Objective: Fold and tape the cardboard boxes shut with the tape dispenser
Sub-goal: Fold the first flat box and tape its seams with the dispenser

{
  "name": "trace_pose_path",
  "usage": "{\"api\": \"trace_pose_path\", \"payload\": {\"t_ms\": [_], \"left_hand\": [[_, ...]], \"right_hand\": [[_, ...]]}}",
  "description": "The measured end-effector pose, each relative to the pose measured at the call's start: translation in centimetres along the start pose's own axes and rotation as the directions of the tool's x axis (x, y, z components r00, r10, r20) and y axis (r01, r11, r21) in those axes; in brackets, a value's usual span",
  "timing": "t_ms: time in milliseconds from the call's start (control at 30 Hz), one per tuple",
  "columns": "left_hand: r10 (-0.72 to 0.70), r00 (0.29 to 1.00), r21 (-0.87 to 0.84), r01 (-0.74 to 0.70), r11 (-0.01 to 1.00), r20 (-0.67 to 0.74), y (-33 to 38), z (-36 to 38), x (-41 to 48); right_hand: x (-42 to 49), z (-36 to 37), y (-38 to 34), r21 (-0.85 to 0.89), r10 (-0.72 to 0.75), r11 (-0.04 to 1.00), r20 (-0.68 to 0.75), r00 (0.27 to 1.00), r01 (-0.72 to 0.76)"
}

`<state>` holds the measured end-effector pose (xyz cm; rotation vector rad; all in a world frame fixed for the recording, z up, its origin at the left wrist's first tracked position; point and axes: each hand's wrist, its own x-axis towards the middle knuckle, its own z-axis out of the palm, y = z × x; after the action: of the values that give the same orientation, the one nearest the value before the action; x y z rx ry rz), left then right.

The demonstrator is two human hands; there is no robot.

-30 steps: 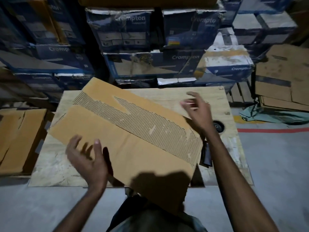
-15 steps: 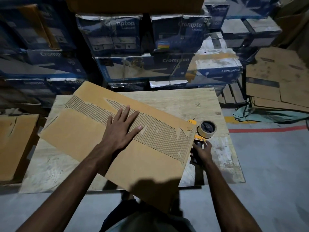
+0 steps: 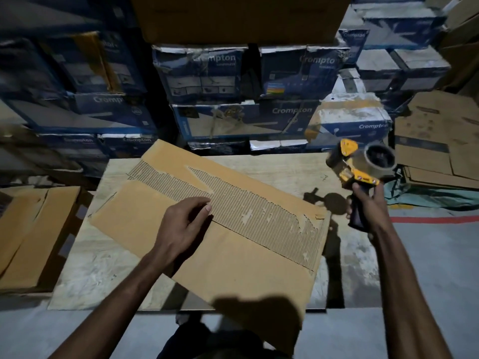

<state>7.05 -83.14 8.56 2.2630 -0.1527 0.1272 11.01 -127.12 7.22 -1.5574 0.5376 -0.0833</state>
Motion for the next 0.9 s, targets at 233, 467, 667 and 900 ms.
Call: {"api": "trace_pose_path", "payload": {"t_ms": [233,467,667,900], "left_hand": [[-0.432,0.835,-0.671,0.538,0.51,0.34,5.8,-2.8,3.5],[-0.4,0.709,-0.719,0.677,0.157,0.58,3.2,-11.6,6.1],[-0.515,0.577,-0.711,0.697,-0.093,0.633,-4.1,-16.5,5.1],[-0.495,0.502,-0.681,0.67,-0.296,0.709,-9.6,-17.9,4.3]], "right_hand": [[-8.3,8.6,-9.3,-0.314,-0.365,0.848,0.24,0.899,0.428],[-16.3,22.5,-7.1,-0.39,-0.449,0.698,0.415,0.791,0.601],[-19.6,30.4,-3.8,-0.457,-0.428,0.646,0.446,0.786,0.611],[-21.3,34.6,-1.9,-0.449,-0.428,0.663,0.429,0.796,0.599]]}}
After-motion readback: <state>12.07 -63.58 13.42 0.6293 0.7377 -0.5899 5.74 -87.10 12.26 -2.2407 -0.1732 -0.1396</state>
